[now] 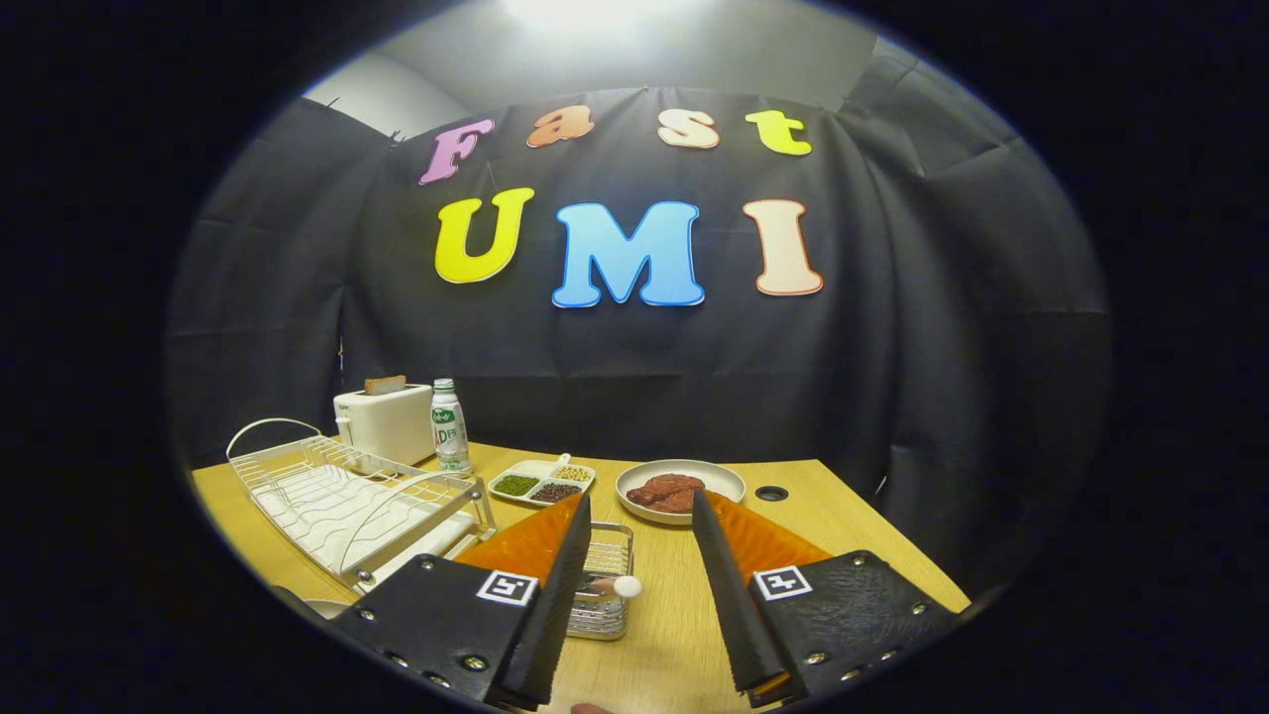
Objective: Take the plate from the dish rack, then take the spoon from the basket and place it into the plate.
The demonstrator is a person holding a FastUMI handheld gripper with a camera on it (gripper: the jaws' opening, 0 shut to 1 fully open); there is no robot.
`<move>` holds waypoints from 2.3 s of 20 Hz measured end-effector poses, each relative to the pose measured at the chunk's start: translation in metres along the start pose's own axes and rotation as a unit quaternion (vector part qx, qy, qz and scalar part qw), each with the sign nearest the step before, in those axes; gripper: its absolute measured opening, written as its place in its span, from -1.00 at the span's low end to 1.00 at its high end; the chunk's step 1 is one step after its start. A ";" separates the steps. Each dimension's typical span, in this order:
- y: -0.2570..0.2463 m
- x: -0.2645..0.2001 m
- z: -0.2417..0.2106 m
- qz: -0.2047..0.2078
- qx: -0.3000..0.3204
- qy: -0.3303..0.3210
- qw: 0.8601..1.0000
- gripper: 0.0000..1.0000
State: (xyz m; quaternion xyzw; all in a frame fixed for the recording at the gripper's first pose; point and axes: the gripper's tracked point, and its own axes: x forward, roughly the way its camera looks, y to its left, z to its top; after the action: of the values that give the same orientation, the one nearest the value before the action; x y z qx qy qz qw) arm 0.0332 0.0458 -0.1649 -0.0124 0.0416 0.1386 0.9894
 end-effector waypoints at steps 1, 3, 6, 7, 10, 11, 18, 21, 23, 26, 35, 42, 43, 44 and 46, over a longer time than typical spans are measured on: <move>0.001 0.007 -0.003 0.004 -0.001 -0.004 1.000 0.29; 0.003 0.020 -0.019 0.010 -0.005 0.007 1.000 0.29; 0.009 0.039 -0.041 0.027 -0.001 0.030 0.999 0.11; 0.010 0.041 -0.043 0.031 0.002 0.028 0.999 0.01; 0.021 0.028 -0.032 0.046 0.010 0.040 0.998 -0.67; 0.022 0.026 -0.027 0.049 0.002 0.042 0.998 -0.78; 0.027 0.002 0.025 0.030 -0.008 0.045 0.999 -0.79; 0.019 -0.010 0.052 0.019 -0.013 0.044 0.999 -0.79; 0.015 -0.020 0.069 0.009 -0.013 0.046 0.999 -0.79; 0.015 -0.044 0.090 -0.005 -0.023 0.049 0.999 -0.79; 0.058 -0.107 0.102 0.005 -0.022 0.087 0.996 -0.79; 0.112 -0.129 0.067 0.073 -0.041 0.152 0.985 -0.79; 0.118 -0.130 0.063 0.080 -0.041 0.160 0.983 -0.79; 0.126 -0.131 0.057 0.088 -0.042 0.166 0.981 -0.79; 0.136 -0.130 0.047 0.097 -0.047 0.180 0.978 -0.79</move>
State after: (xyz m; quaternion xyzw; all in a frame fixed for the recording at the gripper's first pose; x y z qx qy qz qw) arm -0.1255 0.1423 -0.1082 -0.0795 0.2137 0.2313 0.9458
